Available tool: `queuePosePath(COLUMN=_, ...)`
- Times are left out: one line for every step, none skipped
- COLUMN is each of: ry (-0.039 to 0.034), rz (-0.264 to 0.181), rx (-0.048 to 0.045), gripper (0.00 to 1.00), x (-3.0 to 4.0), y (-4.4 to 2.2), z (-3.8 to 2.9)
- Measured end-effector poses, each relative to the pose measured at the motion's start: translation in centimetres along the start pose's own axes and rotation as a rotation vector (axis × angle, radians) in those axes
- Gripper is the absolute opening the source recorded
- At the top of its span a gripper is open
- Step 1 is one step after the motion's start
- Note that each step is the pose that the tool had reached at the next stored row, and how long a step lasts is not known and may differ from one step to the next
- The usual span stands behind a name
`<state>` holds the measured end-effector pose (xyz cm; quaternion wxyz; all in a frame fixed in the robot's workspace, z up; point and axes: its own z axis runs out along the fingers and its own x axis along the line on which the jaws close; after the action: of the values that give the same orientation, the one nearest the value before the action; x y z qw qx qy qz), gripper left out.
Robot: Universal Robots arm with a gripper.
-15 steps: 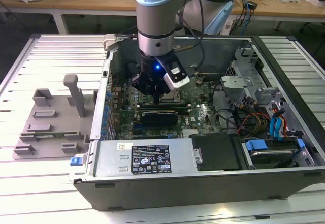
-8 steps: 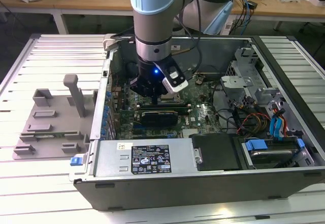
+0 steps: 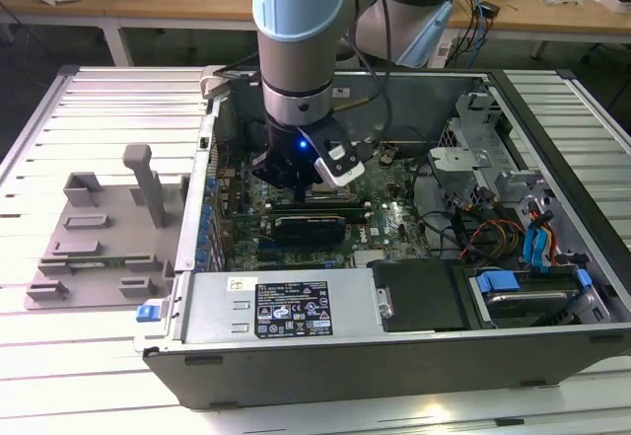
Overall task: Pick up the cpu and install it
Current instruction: 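Install the second cpu locking lever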
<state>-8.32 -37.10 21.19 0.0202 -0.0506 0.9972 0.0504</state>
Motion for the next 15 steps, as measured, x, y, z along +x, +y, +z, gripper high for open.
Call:
queuePosePath(ry=0.0000, rz=0.000, rx=-0.0011, gripper=0.11, x=0.02, y=-0.24, z=0.00)
queuePosePath(ry=-0.0002, rz=0.000, rx=-0.0024, gripper=0.11, x=0.05, y=-0.51, z=-0.03)
queuePosePath(ry=-0.0007, rz=0.000, rx=-0.0075, gripper=0.11, x=0.07, y=-0.72, z=-0.05)
queuePosePath(ry=-0.0012, rz=0.000, rx=-0.0131, gripper=0.11, x=0.08, y=-0.84, z=-0.06)
queuePosePath(ry=-0.0019, rz=0.001, rx=-0.0189, gripper=0.11, x=0.09, y=-0.90, z=-0.06)
queuePosePath(ry=-0.0026, rz=0.001, rx=-0.0265, gripper=0.11, x=0.10, y=-0.96, z=-0.07)
queuePosePath(ry=-0.0038, rz=0.001, rx=-0.0384, gripper=0.11, x=0.11, y=-1.08, z=-0.06)
queuePosePath(ry=-0.0046, rz=0.002, rx=-0.0448, gripper=0.11, x=0.12, y=-1.18, z=-0.04)
queuePosePath(ry=-0.0056, rz=0.002, rx=-0.0538, gripper=0.11, x=0.15, y=-1.36, z=0.00)
queuePosePath(ry=-0.0065, rz=0.002, rx=-0.0634, gripper=0.11, x=0.17, y=-1.47, z=0.08)
queuePosePath(ry=-0.0073, rz=0.003, rx=-0.0718, gripper=0.11, x=0.18, y=-1.49, z=0.16)
queuePosePath(ry=-0.0079, rz=0.003, rx=-0.0773, gripper=0.11, x=0.19, y=-1.51, z=0.20)
queuePosePath(ry=-0.0089, rz=0.003, rx=-0.0870, gripper=0.11, x=0.21, y=-1.53, z=0.33)
queuePosePath(ry=-0.0094, rz=0.003, rx=-0.0904, gripper=0.11, x=0.22, y=-1.54, z=0.40)
queuePosePath(ry=-0.0096, rz=0.003, rx=-0.0924, gripper=0.11, x=0.23, y=-1.54, z=0.46)
